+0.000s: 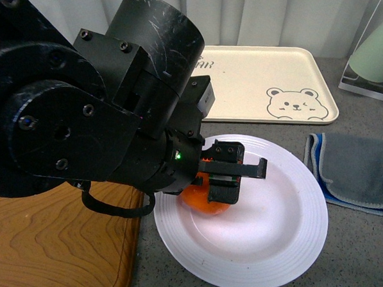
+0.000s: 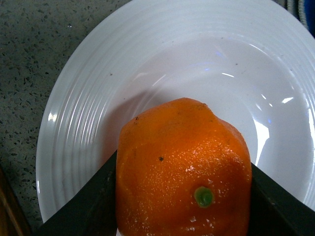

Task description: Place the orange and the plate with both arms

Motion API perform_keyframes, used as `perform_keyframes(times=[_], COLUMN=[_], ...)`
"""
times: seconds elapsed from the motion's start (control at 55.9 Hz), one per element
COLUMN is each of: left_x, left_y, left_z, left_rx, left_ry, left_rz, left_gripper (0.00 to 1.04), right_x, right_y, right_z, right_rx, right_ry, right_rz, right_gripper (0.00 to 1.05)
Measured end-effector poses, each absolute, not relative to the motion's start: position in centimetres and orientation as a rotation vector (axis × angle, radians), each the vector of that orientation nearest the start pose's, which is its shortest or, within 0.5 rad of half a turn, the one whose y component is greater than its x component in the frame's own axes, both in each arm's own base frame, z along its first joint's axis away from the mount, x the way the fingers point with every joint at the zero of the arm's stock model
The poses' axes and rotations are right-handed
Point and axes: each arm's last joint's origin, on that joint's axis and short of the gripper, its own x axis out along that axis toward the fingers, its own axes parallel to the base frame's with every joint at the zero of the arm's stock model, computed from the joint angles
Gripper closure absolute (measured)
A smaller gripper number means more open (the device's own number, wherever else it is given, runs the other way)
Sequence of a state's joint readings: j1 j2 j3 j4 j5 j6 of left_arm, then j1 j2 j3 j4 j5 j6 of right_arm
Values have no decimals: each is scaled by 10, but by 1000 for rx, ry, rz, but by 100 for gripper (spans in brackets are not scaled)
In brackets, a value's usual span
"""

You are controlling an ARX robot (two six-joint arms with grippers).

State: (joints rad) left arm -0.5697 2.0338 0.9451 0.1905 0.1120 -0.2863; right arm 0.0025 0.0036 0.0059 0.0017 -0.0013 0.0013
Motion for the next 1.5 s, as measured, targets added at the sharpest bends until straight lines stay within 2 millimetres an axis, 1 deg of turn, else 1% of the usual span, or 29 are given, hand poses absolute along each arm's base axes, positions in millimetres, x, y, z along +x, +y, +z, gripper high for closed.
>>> perform_keyframes(times=[0.125,0.197,0.286,0.393,0.429,0.518,0.644,0.769,0.787,0.822,0.84,0.876,0.894,0.93,0.947,0.983,1.001,1.037,1.073,1.108,1.144,1.198,1.216,1.269,1.305,1.502], left_x=[308,309,309,309,309,307,305,305,305,305,305,297,294,282,280,271,269,262,257,250,244,228,226,217,213,189], left_y=[-200,-200,-200,-201,-201,-200,-196,-189,-189,-184,-182,-170,-166,-150,-146,-130,-127,-113,-105,-96,-89,-73,-71,-60,-56,-37], left_z=[71,71,72,73,75,81,96,111,111,106,105,99,97,95,96,104,107,120,129,137,139,137,137,137,139,147], left_rx=[-63,-69,-87,-97,-98,-104,-114,-113,-100,-38,-24,24,32,32,33,8,2,-25,-36,-39,-35,-17,-15,-10,-10,-6], left_ry=[979,974,975,976,972,953,897,804,774,597,556,415,386,280,251,156,135,54,14,-12,-16,9,14,25,24,18], left_rz=[-489,-488,-490,-501,-502,-505,-492,-444,-432,-319,-289,-175,-153,-84,-64,-30,-25,-8,-2,-6,-9,-12,-9,-2,-2,-12], left_gripper=[51,39,21,6,5,7,7,7,8,15,17,24,26,33,35,42,44,51,56,64,69,84,85,96,101,101], right_x=[98,98,98,98,98,98,98,98,98,98,98,98,98,98,98,98,98,98,98,98,98,98,98,98,98,98], right_y=[0,0,0,0,0,0,0,0,0,0,0,0,0,0,0,0,0,0,0,0,0,0,0,0,0,0], right_z=[165,165,165,165,165,165,165,165,165,165,165,165,165,165,165,165,165,165,165,165,165,165,165,165,165,165], right_rx=[1,1,1,1,1,1,1,1,1,1,1,1,1,1,1,1,1,1,1,1,1,1,1,1,1,1], right_ry=[-4,-4,-4,-4,-4,-4,-4,-4,-4,-4,-4,-4,-4,-4,-4,-4,-4,-4,-4,-4,-4,-4,-4,-4,-4,-4], right_rz=[4,4,4,4,4,4,4,4,4,4,4,6,8,5,4,3,3,2,2,3,4,5,5,5,4,4], right_gripper=[9,9,9,9,9,9,9,9,9,9,9,9,9,9,9,9,9,9,9,9,9,9,9,9,9,9])
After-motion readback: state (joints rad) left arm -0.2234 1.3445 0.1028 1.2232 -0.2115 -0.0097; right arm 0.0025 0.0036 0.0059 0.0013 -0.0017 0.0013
